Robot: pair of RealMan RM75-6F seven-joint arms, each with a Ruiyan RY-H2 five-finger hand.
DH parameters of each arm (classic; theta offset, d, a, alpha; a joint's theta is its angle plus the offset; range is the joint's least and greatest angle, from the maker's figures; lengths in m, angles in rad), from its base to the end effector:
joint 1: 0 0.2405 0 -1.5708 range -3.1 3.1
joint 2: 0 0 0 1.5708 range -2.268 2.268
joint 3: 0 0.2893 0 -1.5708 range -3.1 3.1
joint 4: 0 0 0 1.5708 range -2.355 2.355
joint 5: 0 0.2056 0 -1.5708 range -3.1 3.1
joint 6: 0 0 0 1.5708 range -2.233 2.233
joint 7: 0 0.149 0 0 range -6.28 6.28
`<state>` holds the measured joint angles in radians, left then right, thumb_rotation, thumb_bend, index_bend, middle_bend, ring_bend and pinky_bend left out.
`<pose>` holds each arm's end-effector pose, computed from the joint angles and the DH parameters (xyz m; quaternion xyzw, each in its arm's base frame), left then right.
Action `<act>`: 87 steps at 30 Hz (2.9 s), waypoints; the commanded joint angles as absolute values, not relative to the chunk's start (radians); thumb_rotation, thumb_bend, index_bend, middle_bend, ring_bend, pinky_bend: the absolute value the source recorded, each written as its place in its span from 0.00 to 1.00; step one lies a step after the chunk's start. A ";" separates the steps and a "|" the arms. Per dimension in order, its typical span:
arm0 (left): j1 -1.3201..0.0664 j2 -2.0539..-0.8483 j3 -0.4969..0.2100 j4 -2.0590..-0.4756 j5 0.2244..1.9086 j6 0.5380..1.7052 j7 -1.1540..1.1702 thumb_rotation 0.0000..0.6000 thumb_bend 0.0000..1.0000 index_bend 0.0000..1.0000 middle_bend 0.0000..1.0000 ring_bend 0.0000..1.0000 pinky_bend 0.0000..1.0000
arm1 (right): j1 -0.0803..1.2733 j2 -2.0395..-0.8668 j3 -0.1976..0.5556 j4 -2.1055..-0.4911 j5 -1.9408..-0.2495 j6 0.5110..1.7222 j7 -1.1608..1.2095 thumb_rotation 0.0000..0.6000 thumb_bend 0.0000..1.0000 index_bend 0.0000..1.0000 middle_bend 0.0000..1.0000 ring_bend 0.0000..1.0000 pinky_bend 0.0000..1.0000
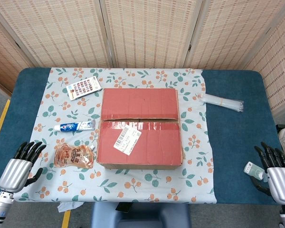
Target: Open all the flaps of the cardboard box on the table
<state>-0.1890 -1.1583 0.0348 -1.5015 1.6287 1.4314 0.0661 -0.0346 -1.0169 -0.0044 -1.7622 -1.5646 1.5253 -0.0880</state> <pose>-0.3317 0.2053 0.1474 -0.6992 -0.3190 -0.3556 0.5320 -0.3275 -0.1367 0.1939 0.6006 -0.4016 0.3498 0.5963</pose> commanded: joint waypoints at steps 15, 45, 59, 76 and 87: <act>-0.184 -1.151 0.028 -1.518 1.635 1.448 0.039 1.00 0.47 0.10 0.12 0.07 0.00 | -0.001 -1.038 0.047 -1.707 -1.539 1.524 0.006 1.00 0.34 0.02 0.00 0.00 0.00; -0.175 -1.109 -0.010 -1.460 1.543 1.420 -0.148 1.00 0.47 0.12 0.12 0.07 0.00 | 0.593 -1.128 0.341 -1.784 -1.064 0.996 -0.371 1.00 0.34 0.05 0.00 0.00 0.00; -0.150 -1.085 -0.008 -1.451 1.556 1.465 -0.234 1.00 0.47 0.13 0.12 0.06 0.00 | 0.748 -1.250 0.335 -1.722 -0.936 0.957 -0.451 1.00 0.34 0.05 0.00 0.00 0.00; -0.140 -1.081 -0.010 -1.447 1.565 1.482 -0.251 1.00 0.47 0.14 0.12 0.06 0.00 | 0.859 -1.361 0.324 -1.597 -0.881 0.971 -0.481 1.00 0.34 0.05 0.00 0.00 0.00; -0.155 -1.081 -0.024 -1.432 1.523 1.431 -0.273 1.00 0.47 0.14 0.12 0.06 0.00 | 0.952 -1.426 0.400 -1.398 -0.898 0.884 -0.338 1.00 0.34 0.06 0.00 0.01 0.00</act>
